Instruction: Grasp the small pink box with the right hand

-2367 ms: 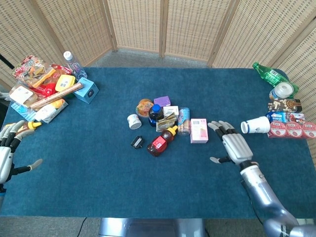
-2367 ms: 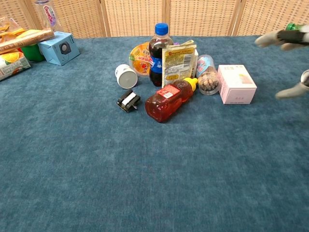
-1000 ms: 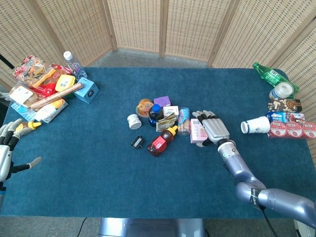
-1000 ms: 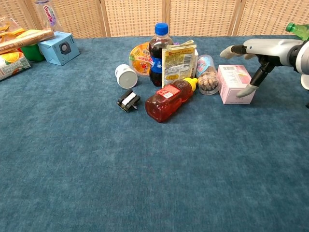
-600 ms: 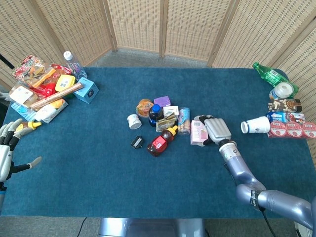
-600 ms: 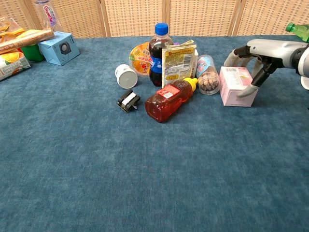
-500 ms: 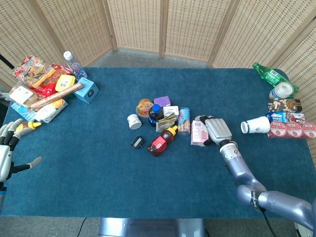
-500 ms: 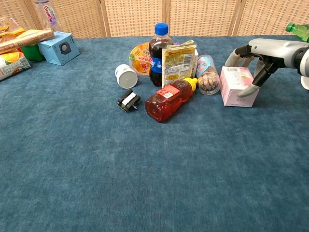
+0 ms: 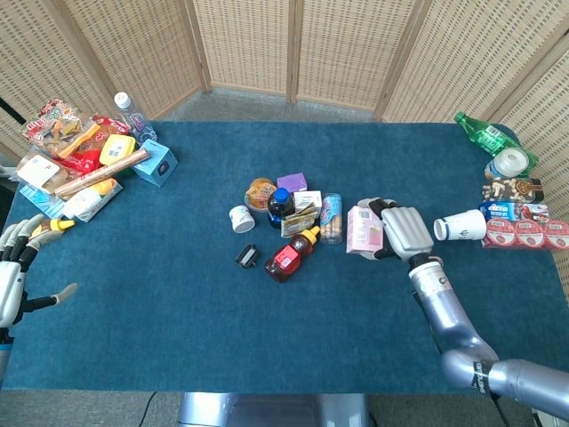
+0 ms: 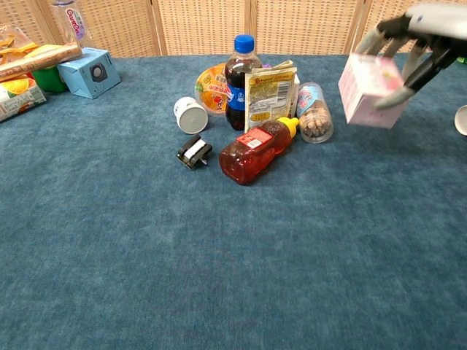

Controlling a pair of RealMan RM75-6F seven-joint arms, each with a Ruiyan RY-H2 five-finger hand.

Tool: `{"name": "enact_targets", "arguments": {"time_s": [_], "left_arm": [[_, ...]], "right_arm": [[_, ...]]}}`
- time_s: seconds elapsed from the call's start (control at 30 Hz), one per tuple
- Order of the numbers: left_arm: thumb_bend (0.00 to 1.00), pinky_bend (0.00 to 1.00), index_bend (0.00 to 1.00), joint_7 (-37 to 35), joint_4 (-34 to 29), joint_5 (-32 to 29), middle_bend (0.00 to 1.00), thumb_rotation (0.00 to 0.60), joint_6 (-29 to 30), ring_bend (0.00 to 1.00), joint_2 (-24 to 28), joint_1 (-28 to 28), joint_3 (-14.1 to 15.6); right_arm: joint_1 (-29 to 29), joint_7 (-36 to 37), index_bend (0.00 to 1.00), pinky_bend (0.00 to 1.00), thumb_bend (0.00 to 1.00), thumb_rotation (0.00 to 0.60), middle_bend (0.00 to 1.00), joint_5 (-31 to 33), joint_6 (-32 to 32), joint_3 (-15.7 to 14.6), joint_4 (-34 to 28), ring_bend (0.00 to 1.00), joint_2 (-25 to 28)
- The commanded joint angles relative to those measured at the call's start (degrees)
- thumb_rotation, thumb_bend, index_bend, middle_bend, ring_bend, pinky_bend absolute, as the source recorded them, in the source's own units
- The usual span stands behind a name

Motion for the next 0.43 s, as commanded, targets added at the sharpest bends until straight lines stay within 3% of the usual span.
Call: {"name": "enact_targets", "arguments": {"time_s": [0.03, 0.43], "left_arm": [[0.17, 0.0, 0.23, -0.3, 0.0, 0.1, 0.0, 0.6, 0.0, 0.0, 0.1, 0.0, 0.1], [0.17, 0.0, 0.23, -0.9, 0.0, 0.4, 0.0, 0.6, 0.1, 0.0, 0.3, 0.1, 0.2]], "right_arm": [[-1.2, -1.6, 0.33, 0.44, 0.06, 0.6, 0.53, -0.9, 2.7, 0.8, -4.1, 0.3, 2.7], [-1.8, -5.1, 0.33, 0.44, 0.06, 0.6, 0.52, -1.1, 4.7, 1.1, -9.8, 0.3, 5.8]]}}
